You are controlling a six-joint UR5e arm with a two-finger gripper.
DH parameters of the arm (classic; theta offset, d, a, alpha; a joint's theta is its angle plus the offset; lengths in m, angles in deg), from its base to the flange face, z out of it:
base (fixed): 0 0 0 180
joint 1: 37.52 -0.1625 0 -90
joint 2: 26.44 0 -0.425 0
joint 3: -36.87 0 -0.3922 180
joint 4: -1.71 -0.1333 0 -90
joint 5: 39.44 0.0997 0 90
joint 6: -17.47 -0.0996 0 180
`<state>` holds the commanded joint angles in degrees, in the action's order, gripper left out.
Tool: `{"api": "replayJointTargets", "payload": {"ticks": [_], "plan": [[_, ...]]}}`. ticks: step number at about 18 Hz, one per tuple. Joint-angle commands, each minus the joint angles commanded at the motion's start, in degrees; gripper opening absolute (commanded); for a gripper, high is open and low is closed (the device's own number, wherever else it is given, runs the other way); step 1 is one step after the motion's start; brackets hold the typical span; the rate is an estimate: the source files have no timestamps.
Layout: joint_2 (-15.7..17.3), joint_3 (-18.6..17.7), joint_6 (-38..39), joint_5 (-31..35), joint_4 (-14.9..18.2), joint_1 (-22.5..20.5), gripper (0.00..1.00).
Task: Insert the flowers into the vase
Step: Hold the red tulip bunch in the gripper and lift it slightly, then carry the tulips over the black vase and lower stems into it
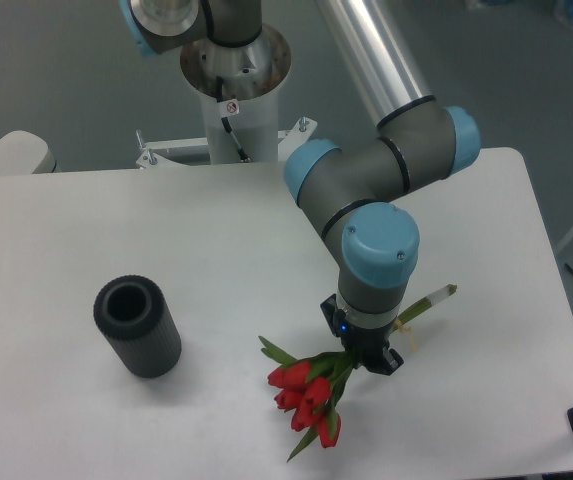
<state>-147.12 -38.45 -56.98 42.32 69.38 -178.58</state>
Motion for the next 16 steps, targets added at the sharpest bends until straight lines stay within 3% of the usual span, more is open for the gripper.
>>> {"api": "replayJointTargets", "payload": {"ticks": [8,16], "plan": [[3.9,-0.4,5.6,-15.6,-0.1,-0.2,0.13],[7.9,-3.7,10.3,-32.3,-0.9,0.9,0.13]]}}
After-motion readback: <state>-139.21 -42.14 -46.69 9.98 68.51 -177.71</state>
